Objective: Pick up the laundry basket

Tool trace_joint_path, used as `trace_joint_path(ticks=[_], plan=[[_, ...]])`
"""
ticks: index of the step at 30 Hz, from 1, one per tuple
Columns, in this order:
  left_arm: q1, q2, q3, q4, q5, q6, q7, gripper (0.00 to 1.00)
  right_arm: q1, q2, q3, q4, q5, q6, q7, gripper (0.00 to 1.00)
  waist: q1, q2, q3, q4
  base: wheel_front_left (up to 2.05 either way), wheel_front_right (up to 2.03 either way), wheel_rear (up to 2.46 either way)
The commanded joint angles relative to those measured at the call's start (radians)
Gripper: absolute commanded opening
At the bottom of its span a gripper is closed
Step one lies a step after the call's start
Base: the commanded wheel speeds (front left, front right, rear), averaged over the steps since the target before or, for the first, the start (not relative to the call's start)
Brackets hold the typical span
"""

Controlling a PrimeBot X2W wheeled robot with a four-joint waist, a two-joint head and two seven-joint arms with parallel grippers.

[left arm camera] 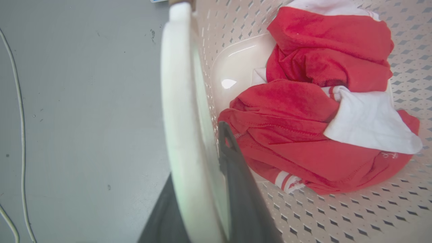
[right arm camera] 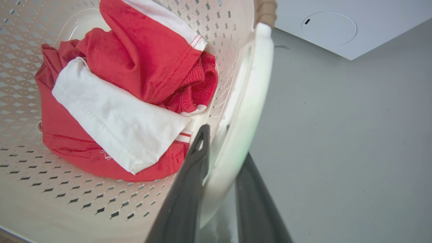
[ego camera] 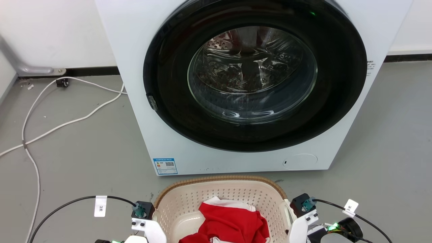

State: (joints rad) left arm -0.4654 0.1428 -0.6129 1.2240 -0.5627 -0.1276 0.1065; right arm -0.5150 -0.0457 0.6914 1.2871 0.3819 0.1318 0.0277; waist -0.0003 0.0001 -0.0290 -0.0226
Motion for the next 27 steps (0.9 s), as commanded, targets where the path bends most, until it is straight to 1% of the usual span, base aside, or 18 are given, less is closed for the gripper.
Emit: trace_joint_path(ticks=[1, 9, 27], plan=[[0.013, 0.010, -0.014, -0.003, -0.009, -0.004, 0.004, 0.00, 0.003, -0.010, 0.006, 0.000, 0.002, -0.002, 0.004, 0.00, 0.0003, -0.0001, -0.005, -0.002, 0.00, 0.00, 0.00], [0.012, 0.017, -0.055, 0.000, -0.056, -0.004, 0.010, 0.00, 0.008, -0.017, 0.020, 0.001, 0.021, -0.002, 0.028, 0.00, 0.0003, -0.0001, -0.013, -0.008, 0.00, 0.00, 0.00], [-0.003, 0.029, -0.126, 0.011, -0.134, -0.004, -0.003, 0.00, 0.005, -0.028, 0.035, 0.002, 0.039, -0.002, 0.041, 0.00, 0.0003, -0.0001, -0.012, -0.007, 0.00, 0.00, 0.00]])
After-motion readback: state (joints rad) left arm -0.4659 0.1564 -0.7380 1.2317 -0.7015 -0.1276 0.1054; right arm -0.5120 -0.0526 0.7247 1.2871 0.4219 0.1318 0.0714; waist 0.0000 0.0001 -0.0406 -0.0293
